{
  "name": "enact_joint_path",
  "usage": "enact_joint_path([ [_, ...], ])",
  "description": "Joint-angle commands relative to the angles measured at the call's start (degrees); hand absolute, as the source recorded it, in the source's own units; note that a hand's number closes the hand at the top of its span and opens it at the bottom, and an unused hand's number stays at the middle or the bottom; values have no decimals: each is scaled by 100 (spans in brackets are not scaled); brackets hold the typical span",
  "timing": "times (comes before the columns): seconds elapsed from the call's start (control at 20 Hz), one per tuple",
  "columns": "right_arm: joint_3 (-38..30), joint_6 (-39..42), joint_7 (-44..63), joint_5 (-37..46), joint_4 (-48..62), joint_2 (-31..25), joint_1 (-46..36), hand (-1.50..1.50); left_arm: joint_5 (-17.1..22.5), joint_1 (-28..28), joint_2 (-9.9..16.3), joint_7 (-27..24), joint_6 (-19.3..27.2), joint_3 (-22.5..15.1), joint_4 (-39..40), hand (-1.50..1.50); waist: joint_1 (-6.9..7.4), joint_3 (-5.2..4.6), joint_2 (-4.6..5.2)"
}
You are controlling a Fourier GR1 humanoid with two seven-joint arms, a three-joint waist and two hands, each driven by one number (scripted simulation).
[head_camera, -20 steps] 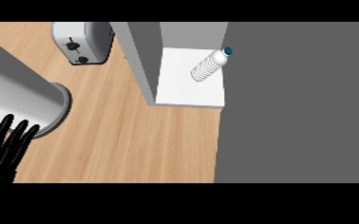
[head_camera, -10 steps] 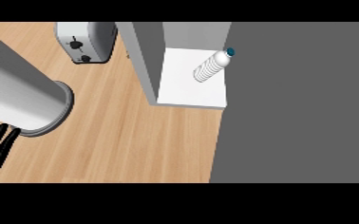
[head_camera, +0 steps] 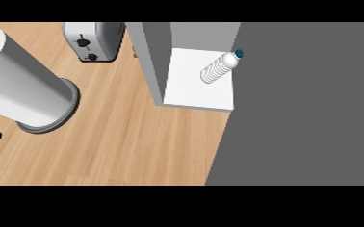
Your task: Pick up the bottled water, place it into the cabinet and close the cabinet
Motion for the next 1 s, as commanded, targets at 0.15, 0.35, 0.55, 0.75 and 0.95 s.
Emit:
enact_joint_path([
  [0.15, 590, -1313, 699, 895, -65, 831, -1407, 150, 195, 155, 201, -58, -367, 369, 91, -150, 98, 20, 49],
  [0.35, 905, -2002, 1122, 1188, 442, 1430, -2216, 150, 190, 214, 211, -148, -565, 456, 179, -150, 139, 24, 70],
  [0.55, 1283, -2357, 1780, 1068, 1375, 2078, -3400, 150, 312, 370, 339, -175, -833, 708, 263, -150, 319, 60, 140],
  [0.75, 1416, -2563, 1969, 114, 1908, 2101, -4637, 150, 437, 543, 404, -267, -1232, 1001, 515, -150, 274, 98, 177],
  [0.95, 893, -2511, 1757, -739, 2909, 2110, -5866, 150, 487, 827, 408, -336, -1572, 1230, 551, -150, 219, 113, 200],
])
